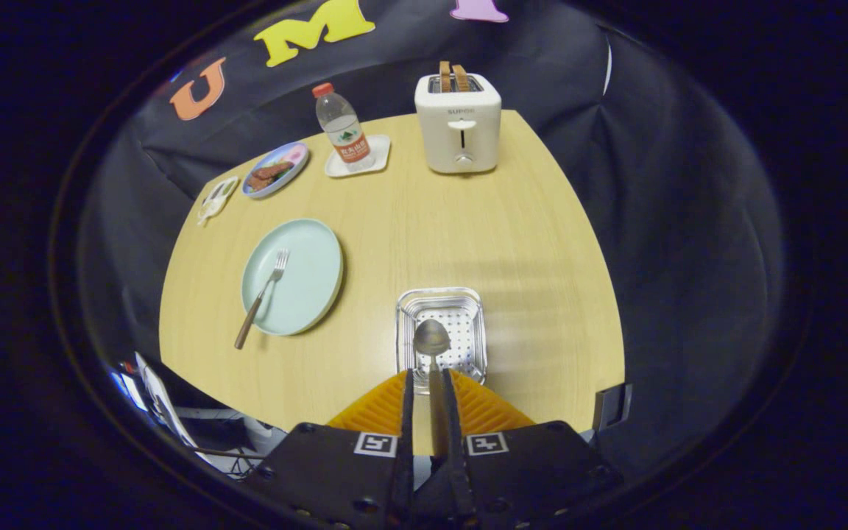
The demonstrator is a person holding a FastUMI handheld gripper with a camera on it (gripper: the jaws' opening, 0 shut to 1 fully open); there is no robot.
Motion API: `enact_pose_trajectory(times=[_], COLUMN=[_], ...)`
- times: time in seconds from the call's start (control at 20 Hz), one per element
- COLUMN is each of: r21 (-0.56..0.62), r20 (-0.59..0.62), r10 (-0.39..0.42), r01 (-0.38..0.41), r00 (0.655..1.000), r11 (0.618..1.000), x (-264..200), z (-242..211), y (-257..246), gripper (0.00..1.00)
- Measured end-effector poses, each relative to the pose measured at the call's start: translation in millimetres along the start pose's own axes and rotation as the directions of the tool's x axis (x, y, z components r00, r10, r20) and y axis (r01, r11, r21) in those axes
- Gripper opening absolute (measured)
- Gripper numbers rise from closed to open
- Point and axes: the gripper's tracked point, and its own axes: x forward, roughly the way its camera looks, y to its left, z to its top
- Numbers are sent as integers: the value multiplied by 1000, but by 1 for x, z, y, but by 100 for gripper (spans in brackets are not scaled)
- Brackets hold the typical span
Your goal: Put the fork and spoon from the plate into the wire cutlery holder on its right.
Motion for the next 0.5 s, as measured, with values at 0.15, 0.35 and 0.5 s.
enact_pose_trajectory(times=[0.15, 0.35, 0.5], r21=[-37, -83, -101], r20=[116, 261, 350], r10=[-9, 9, 44], r01=[14, 13, -10], r00=[993, 965, 936], r11=[999, 996, 995], x=[-12, -29, -38], z=[22, 50, 63], y=[13, 52, 90], gripper=[50, 93, 98])
